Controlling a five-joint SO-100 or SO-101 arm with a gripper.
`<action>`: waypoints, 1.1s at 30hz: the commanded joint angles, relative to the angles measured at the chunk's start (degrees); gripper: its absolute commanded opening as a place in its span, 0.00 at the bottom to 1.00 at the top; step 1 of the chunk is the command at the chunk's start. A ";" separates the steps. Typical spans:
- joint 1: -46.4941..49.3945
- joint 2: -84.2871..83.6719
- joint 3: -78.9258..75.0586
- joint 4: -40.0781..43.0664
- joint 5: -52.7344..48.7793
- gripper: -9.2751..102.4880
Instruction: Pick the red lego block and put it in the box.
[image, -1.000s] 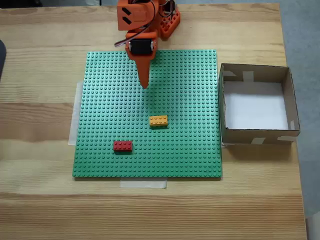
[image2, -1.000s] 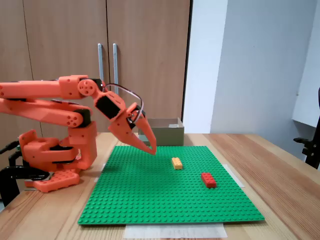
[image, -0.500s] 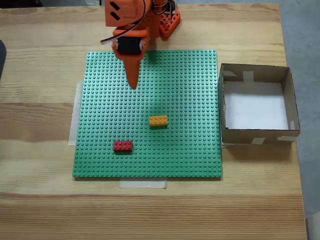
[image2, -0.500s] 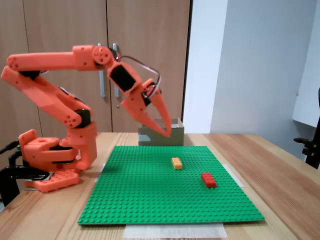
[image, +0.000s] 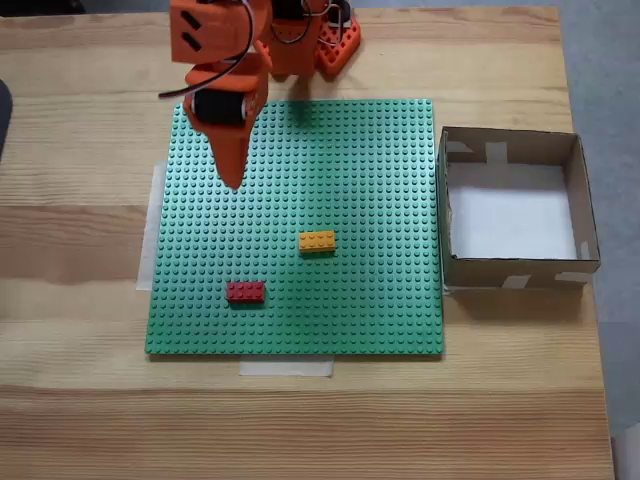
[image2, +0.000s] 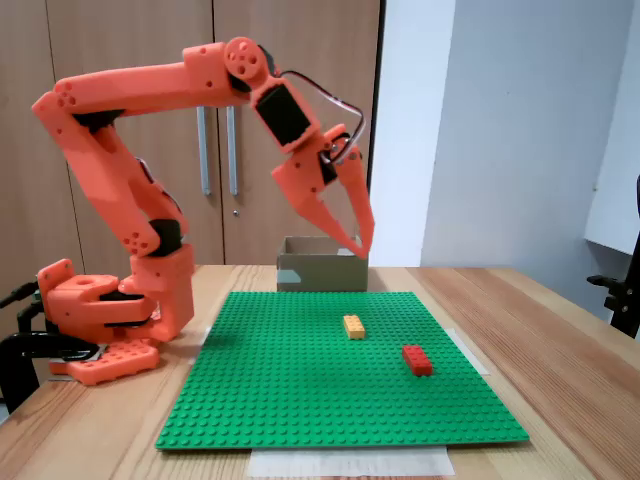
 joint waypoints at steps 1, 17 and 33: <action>1.41 -4.13 -5.45 0.00 -1.76 0.07; 1.05 -21.88 -21.88 5.54 -5.98 0.10; 0.18 -37.53 -34.54 10.46 -9.93 0.30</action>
